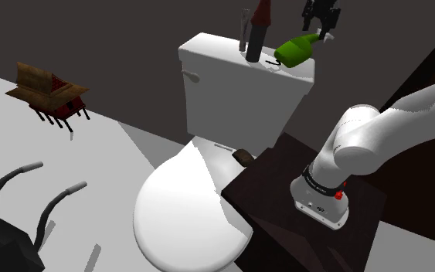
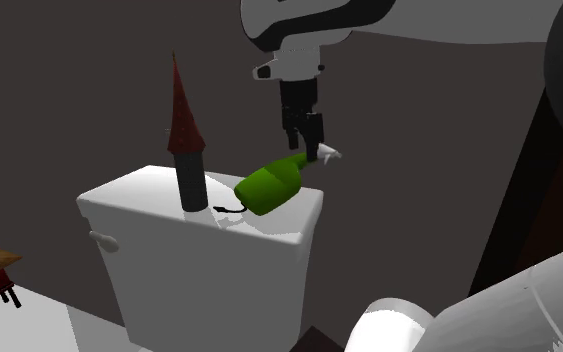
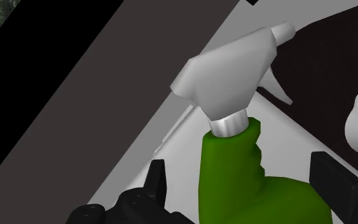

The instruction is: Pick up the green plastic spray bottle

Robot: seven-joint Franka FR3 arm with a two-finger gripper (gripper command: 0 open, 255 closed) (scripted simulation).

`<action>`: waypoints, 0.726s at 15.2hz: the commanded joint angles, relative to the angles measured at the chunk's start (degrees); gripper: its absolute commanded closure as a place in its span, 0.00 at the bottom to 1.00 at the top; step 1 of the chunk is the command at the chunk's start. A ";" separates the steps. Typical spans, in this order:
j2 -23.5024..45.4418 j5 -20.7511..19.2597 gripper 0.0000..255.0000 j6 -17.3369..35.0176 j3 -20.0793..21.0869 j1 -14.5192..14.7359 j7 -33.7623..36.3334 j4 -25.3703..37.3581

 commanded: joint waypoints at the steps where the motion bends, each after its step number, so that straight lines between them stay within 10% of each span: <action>1: -0.37 -0.31 0.00 1.89 -0.27 -0.12 0.48 -2.26; 3: -0.37 -0.31 0.00 1.89 -0.27 -0.12 0.49 -2.27; 4: -0.34 -0.28 1.00 1.79 -0.25 -0.10 0.47 -2.12; 11: -0.35 -0.29 1.00 1.79 -0.24 -0.11 0.48 -2.15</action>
